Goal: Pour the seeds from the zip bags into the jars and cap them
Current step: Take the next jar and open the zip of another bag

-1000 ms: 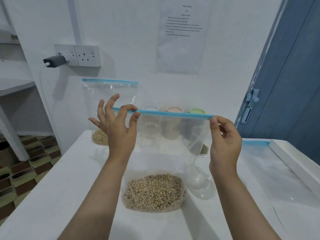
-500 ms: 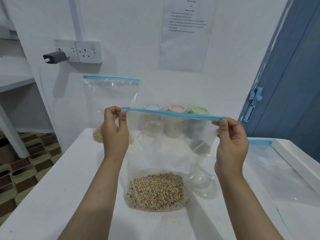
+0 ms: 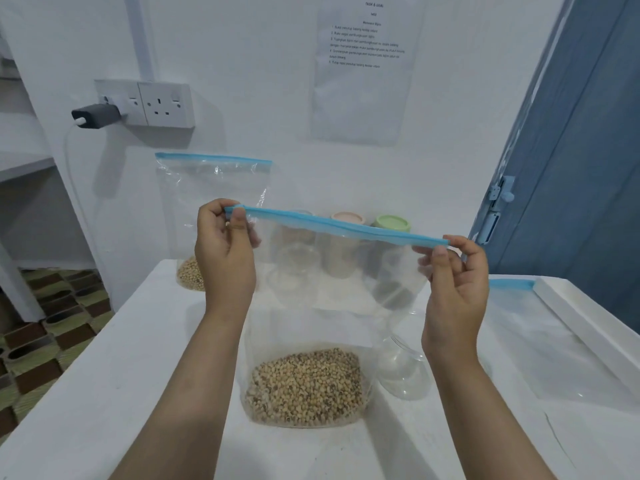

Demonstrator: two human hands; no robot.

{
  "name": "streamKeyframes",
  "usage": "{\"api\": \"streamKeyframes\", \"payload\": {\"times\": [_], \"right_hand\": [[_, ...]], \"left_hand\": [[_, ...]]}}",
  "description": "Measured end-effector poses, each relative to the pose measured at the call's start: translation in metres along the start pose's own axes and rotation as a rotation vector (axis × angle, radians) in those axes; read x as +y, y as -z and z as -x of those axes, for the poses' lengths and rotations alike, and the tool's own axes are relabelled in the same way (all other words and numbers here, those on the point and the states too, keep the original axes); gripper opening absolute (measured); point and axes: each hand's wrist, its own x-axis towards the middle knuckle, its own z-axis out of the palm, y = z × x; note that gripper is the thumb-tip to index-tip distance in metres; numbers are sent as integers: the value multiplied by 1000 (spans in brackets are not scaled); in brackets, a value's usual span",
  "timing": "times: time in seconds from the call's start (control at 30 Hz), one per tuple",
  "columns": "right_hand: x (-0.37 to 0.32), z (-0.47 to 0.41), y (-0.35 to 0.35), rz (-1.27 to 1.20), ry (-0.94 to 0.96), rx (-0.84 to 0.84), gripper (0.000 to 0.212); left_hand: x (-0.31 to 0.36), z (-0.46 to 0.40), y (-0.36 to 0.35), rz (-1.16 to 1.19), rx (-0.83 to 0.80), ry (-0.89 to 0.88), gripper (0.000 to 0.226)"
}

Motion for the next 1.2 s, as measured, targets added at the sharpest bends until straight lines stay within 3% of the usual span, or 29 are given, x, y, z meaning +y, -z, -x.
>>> {"api": "streamKeyframes", "payload": {"times": [0.27, 0.43, 0.67, 0.93, 1.03, 1.2], "right_hand": [[-8, 5, -8, 86, 133, -148, 22], [2, 2, 0, 223, 127, -168, 14], [28, -1, 32, 372, -2, -165, 16], [43, 5, 65, 568, -21, -270, 14], [42, 10, 66, 590, 44, -364, 17], [48, 11, 72, 557, -3, -493, 10]], "left_hand": [[17, -27, -17, 0, -23, -75, 9], [32, -36, -37, -10, -181, -182, 9], [21, -3, -56, -30, -393, -191, 18], [5, 34, -50, -15, -402, -97, 19], [2, 41, -47, -23, -389, -91, 19], [-6, 46, -44, -64, -386, -45, 17]]}}
